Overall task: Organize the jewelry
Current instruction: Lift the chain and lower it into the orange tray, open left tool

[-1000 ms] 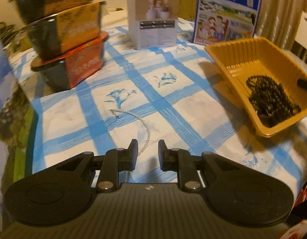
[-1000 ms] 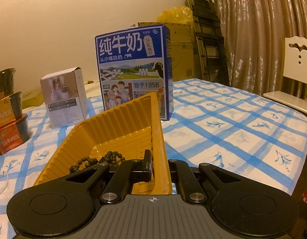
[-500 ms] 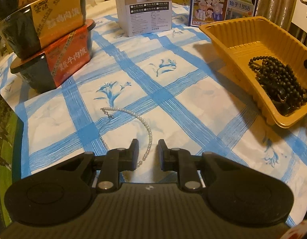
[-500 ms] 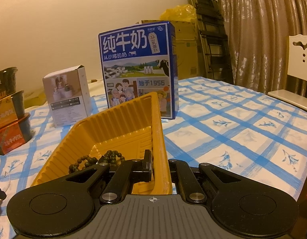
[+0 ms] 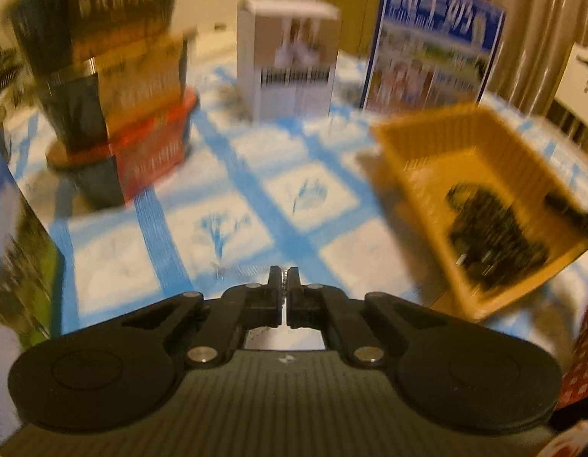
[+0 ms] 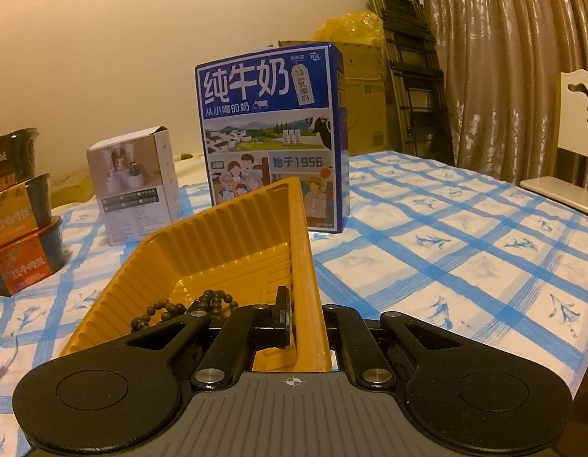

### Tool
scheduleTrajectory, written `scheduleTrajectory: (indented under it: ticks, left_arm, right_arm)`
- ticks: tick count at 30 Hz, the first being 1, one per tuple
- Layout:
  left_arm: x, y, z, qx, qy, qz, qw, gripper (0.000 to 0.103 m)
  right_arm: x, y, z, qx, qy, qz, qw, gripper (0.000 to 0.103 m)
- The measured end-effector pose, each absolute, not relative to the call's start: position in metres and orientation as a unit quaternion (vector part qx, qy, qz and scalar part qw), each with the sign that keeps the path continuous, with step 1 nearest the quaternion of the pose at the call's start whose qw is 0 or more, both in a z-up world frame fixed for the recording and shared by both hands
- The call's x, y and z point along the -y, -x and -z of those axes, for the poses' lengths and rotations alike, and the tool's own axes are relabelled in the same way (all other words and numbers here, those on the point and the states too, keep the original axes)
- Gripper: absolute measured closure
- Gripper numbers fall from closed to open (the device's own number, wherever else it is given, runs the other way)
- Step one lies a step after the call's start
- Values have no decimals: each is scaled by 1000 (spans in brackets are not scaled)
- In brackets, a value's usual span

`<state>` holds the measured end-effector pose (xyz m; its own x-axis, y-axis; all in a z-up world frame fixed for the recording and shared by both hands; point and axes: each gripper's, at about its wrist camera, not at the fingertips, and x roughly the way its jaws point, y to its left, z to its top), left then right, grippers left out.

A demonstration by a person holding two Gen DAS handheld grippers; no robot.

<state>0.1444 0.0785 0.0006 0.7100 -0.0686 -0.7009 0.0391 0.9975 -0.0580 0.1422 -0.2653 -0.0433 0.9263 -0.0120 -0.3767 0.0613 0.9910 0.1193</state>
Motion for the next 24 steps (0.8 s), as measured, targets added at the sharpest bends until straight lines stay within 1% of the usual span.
scheduleTrajectory:
  ticks: [6, 11, 19, 24]
  left_arm:
    - [-82, -138, -66, -323, 52, 36, 944, 102]
    - [-77, -136, -102, -294, 74, 50, 952, 102]
    - [-53, -139, -138, -254, 77, 89, 960, 102]
    - [-36, -147, -149, -240, 77, 117, 961, 102]
  right_arm:
    - [264, -141, 42, -191, -63, 14, 979, 98]
    - [263, -140, 41, -191, -62, 14, 980, 98]
    - [263, -140, 42, -191, -62, 13, 979, 98]
    - [263, -140, 41, -192, -62, 13, 979, 98]
